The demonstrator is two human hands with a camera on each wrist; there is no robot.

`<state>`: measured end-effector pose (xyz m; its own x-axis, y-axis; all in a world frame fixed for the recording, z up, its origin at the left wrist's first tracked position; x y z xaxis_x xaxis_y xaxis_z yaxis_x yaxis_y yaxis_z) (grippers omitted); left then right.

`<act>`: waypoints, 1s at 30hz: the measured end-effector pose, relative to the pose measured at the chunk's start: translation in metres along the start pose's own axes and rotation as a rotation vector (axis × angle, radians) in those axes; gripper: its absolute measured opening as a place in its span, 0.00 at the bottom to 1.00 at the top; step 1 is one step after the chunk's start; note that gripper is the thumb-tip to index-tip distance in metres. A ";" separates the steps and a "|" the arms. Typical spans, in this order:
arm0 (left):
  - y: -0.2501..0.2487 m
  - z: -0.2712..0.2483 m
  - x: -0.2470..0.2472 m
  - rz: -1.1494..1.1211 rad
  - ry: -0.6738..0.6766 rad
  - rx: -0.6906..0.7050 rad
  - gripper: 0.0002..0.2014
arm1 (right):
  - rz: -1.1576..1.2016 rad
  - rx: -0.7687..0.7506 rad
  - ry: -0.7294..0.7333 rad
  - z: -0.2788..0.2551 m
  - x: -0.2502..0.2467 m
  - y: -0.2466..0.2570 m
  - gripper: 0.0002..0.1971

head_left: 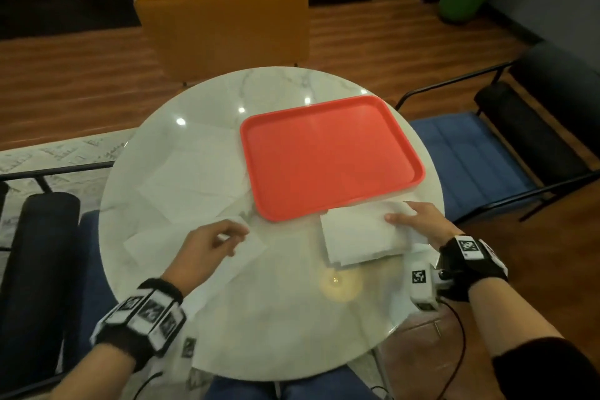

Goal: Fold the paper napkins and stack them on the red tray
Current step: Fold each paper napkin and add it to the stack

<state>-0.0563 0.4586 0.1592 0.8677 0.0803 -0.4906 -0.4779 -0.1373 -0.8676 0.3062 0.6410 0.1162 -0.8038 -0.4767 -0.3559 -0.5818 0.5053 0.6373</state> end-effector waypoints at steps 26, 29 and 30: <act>0.256 -0.254 -0.099 0.046 -0.049 -0.730 0.05 | -0.557 -0.339 -0.249 -0.031 0.201 0.104 0.10; 0.253 -0.264 -0.098 0.120 0.001 -0.733 0.07 | -0.622 -0.330 -0.111 -0.032 0.295 0.103 0.19; 0.239 -0.258 -0.103 0.099 -0.039 -0.734 0.07 | -0.694 -0.298 -0.161 -0.033 0.311 0.103 0.24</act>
<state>-0.2240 0.1630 0.0233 0.8135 0.0666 -0.5777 -0.3270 -0.7691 -0.5491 -0.0001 0.5212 0.0935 -0.2881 -0.4917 -0.8217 -0.9197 -0.0970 0.3804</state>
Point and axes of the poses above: each hand's wrist, its own z-axis towards the middle knuckle, its own x-axis out of the palm, y = z × x, the point moved 6 cm from there along z, towards the middle knuckle, and after that the axes turned 11 degrees about x, right-handed, at the moved point
